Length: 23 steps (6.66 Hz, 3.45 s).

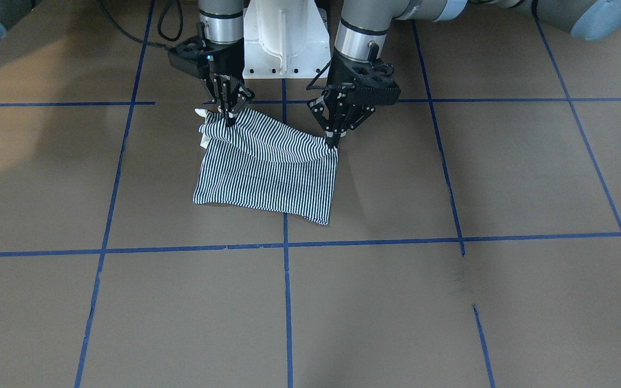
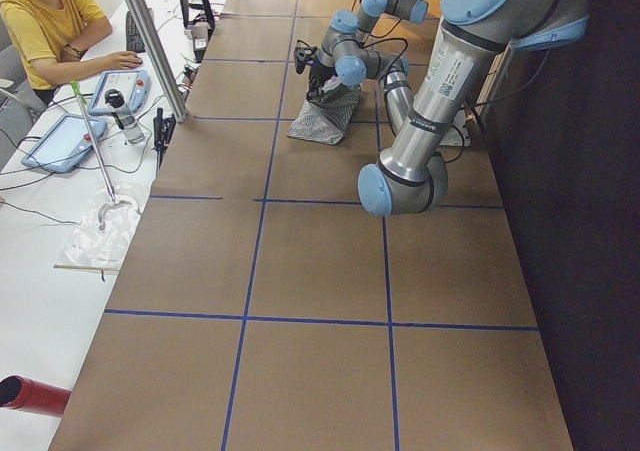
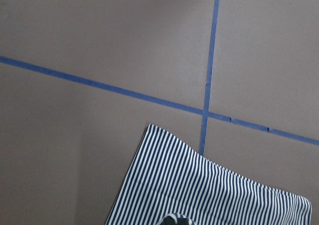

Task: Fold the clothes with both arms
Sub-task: 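Grip the polo's near edge with both grippers and lift it away from the robot, then fold the held near half over onto the far half with both grippers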

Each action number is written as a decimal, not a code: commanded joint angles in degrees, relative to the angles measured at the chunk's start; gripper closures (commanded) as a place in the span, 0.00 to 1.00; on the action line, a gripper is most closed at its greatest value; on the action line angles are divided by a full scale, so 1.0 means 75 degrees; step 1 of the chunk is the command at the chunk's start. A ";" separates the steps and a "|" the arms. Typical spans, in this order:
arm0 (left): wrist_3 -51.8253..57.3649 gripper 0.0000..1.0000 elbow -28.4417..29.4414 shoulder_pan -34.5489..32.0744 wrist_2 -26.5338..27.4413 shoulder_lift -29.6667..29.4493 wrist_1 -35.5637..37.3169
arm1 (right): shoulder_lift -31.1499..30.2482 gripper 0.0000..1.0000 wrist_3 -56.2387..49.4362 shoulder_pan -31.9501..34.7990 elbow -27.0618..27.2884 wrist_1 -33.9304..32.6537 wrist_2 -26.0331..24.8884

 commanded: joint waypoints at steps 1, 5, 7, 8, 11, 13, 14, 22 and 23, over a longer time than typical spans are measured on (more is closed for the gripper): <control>0.0030 1.00 0.1376 -0.0084 0.0054 -0.0092 -0.1203 | 0.0071 1.00 -0.0356 0.0491 -0.1343 0.1297 0.0015; 0.0239 1.00 0.3058 -0.0084 0.0148 -0.0608 -0.2274 | 0.0446 1.00 -0.0510 0.0796 -0.2907 0.2416 0.0027; 0.0311 1.00 0.3035 -0.0084 0.0148 -0.0561 -0.2275 | 0.0423 0.94 -0.0870 0.0914 -0.2907 0.2416 0.0167; 0.1007 0.01 0.2977 -0.0108 0.0136 -0.0456 -0.2298 | 0.0434 0.01 -0.1755 0.0914 -0.2907 0.2393 0.0156; 0.2500 0.00 0.2579 -0.0762 -0.0645 -0.0023 -0.2591 | 0.0446 0.00 -0.2943 0.1382 -0.2103 0.1859 0.1184; 0.2760 0.00 0.2402 -0.0893 -0.0812 0.0142 -0.2673 | 0.0562 0.00 -0.3287 0.1151 -0.1654 0.1350 0.1165; 0.2760 0.00 0.2402 -0.0893 -0.0813 0.0154 -0.2685 | 0.0726 0.00 -0.3357 0.0777 -0.1770 0.1338 0.0862; 0.2678 0.00 0.2180 -0.0893 -0.0813 0.0294 -0.2673 | 0.1697 0.00 -0.5170 0.1624 -0.5031 0.1408 0.0354; 0.2667 0.00 0.2156 -0.0881 -0.0813 0.0341 -0.2673 | 0.1839 0.00 -0.5801 0.2302 -0.5261 0.1420 0.1040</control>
